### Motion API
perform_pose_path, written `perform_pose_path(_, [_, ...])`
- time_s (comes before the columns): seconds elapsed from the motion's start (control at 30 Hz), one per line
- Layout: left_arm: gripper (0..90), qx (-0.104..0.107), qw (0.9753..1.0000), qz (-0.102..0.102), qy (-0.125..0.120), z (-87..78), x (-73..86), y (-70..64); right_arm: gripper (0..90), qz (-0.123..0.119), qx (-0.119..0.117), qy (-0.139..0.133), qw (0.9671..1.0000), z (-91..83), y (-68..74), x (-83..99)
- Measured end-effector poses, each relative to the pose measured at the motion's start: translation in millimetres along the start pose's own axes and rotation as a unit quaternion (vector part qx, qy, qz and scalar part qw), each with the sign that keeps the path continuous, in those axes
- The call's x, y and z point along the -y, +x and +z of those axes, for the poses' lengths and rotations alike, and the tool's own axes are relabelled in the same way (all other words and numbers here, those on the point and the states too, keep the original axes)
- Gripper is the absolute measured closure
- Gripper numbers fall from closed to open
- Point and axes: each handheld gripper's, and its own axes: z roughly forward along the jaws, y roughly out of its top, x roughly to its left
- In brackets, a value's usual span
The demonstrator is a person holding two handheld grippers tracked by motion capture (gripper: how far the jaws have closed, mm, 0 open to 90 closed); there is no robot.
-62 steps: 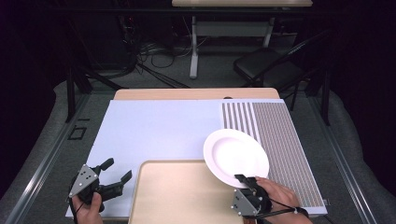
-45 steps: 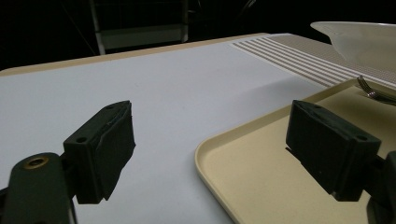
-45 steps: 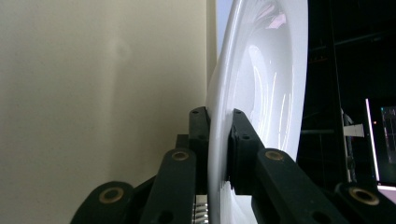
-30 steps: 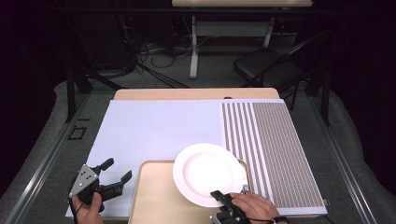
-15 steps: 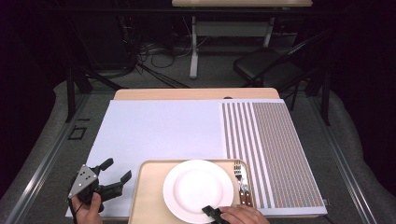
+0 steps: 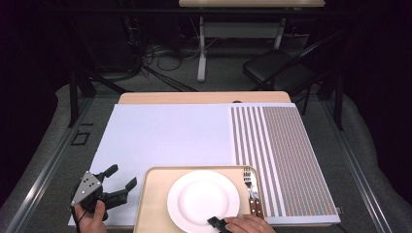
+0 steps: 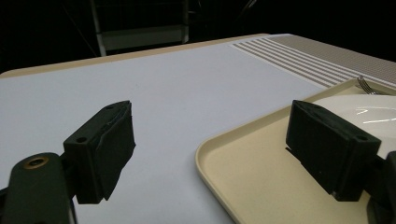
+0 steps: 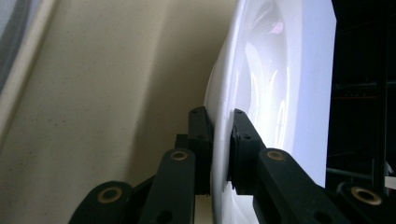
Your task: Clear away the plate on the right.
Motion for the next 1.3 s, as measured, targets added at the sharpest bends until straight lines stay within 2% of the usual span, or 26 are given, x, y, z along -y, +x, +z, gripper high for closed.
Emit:
perform_pose_path(0.3, [15.7, 0.0, 1.0, 0.0, 0.0, 0.4, 0.2, -0.1, 82.0, 0.002, -0.008, -0.01, 0.9999, 3.9, 1.4, 5.0])
perform_pose_path(0.4, [15.6, 0.001, 1.0, 0.001, -0.001, 0.6, 0.1, -0.5, 81.9, -0.004, -0.009, -0.002, 0.9999, 3.4, 2.0, 5.3])
perform_pose_path(0.57, [15.7, 0.0, 1.0, 0.0, 0.0, 0.5, 0.3, -0.4, 80.9, 0.01, -0.017, -0.007, 0.9998, 2.4, 0.2, 9.8])
perform_pose_path(0.67, [15.7, 0.001, 1.0, 0.001, 0.0, 0.7, 0.2, -0.8, 80.1, 0.023, -0.024, -0.023, 0.9992, 3.4, -0.5, 13.3])
perform_pose_path(0.93, [15.6, 0.001, 1.0, 0.001, 0.0, 0.6, 0.3, -0.7, 77.2, 0.027, -0.05, -0.016, 0.9983, 7.1, 1.6, 13.8])
perform_pose_path(0.97, [15.6, 0.001, 1.0, 0.001, 0.0, 0.6, 0.3, -0.7, 76.6, 0.029, -0.054, -0.022, 0.9979, 8.6, 1.3, 14.1])
perform_pose_path(1.13, [15.6, 0.002, 1.0, 0.002, 0.001, -0.1, 0.2, -0.7, 72.0, 0.044, -0.074, -0.016, 0.9961, 10.9, 1.0, 16.6])
perform_pose_path(1.3, [15.7, 0.001, 1.0, 0.002, 0.0, 0.3, 0.3, -0.8, 63.6, 0.056, -0.069, -0.018, 0.9958, 10.6, -0.7, 18.4])
